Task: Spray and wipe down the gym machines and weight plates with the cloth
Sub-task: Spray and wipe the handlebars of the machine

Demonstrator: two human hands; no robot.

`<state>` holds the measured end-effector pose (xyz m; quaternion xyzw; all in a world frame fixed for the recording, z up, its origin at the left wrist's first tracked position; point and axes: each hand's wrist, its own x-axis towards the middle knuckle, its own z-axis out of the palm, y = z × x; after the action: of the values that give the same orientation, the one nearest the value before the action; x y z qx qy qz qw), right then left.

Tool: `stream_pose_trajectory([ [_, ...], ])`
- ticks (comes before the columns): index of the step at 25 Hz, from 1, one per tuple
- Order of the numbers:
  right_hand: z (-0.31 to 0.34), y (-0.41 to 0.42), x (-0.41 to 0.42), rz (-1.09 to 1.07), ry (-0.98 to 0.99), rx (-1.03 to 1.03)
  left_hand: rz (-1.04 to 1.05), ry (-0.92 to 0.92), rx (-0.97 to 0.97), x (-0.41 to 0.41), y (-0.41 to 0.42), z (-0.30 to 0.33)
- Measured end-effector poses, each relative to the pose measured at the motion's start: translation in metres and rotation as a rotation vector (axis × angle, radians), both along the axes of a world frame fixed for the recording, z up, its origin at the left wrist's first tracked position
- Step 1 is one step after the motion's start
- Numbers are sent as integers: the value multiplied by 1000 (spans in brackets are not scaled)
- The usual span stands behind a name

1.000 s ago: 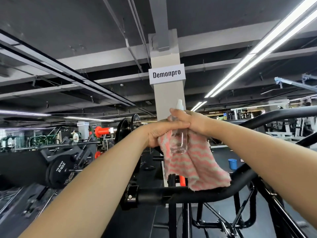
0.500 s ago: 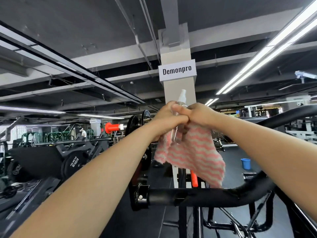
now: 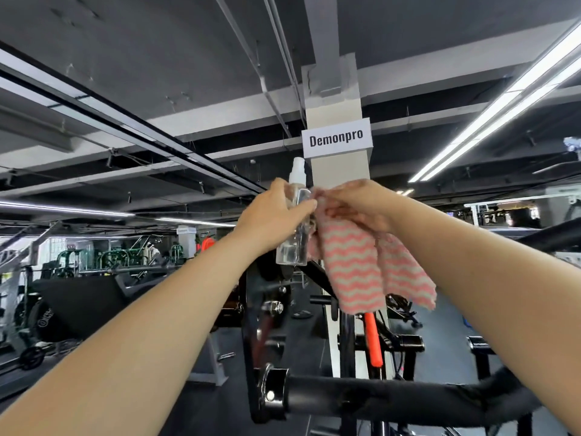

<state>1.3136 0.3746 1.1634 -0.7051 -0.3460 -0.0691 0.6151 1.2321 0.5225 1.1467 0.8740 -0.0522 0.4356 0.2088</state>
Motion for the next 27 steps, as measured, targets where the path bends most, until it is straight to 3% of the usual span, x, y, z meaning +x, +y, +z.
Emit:
stream_pose_trajectory([
  [2, 2, 6, -1, -31, -179, -407, -74, -19, -100, 0, 3, -1],
  [4, 5, 9, -6, -143, -346, -935, -61, -14, -68, 0, 4, -3],
  [6, -1, 14, -15, -302, -467, -1214, -22, 4, -3, -1, 3, -5],
  [11, -37, 31, -7, -761, -891, -1006, 104, 24, 125, -2, -1, -6],
  [18, -64, -1, 5, -982, -1297, -843, 211, 55, 282, 2, -1, -6],
  [24, -68, -70, 24, -1013, -1166, -839, 259, 67, 347, -4, -5, -6],
  [27, -74, -104, 19, -1078, -912, -850, 233, 93, 299, -2, -4, -6],
])
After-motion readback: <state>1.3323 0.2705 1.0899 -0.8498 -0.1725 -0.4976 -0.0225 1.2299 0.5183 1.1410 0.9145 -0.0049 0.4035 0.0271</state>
